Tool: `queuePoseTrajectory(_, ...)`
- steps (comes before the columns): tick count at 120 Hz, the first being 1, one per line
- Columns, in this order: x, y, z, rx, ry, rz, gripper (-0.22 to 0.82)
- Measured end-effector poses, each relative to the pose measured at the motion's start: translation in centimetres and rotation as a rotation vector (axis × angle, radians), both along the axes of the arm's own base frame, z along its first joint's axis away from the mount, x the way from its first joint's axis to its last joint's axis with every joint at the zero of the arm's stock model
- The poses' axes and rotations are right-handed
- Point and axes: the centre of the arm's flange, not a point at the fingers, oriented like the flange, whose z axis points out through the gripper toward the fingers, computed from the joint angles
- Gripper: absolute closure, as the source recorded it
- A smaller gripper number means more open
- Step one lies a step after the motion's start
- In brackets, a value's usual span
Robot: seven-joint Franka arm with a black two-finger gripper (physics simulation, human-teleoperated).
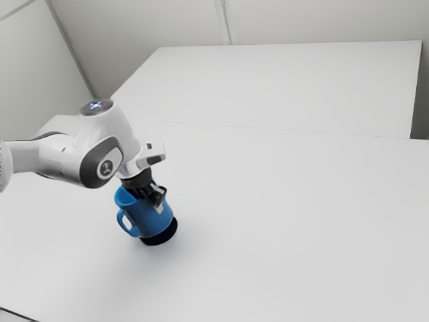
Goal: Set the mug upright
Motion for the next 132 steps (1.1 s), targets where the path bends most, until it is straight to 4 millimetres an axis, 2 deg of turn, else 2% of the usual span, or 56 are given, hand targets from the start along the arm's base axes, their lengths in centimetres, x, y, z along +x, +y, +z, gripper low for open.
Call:
queuePoseTrajectory(31, 0.5, 0.0, -2.3, 0.03, 0.016, 0.053, 0.77)
queuePoseTrajectory(36, 0.5, 0.0, -2.4, 0.034, 0.014, 0.057, 0.71)
queuePoseTrajectory(47, 0.5, -0.1, -2.5, 0.031, 0.008, 0.063, 0.52)
queuePoseTrajectory(59, 0.6, -0.5, -1.8, 0.027, -0.009, 0.062, 0.32)
queuePoseTrajectory(72, 1.9, -0.8, 1.6, 0.021, -0.051, 0.066, 0.19)
queuePoseTrajectory(87, 3.4, -1.1, 5.8, 0.016, -0.053, 0.079, 0.11)
queuePoseTrajectory(132, 6.0, -2.6, 18.5, 0.014, 0.013, 0.085, 0.02)
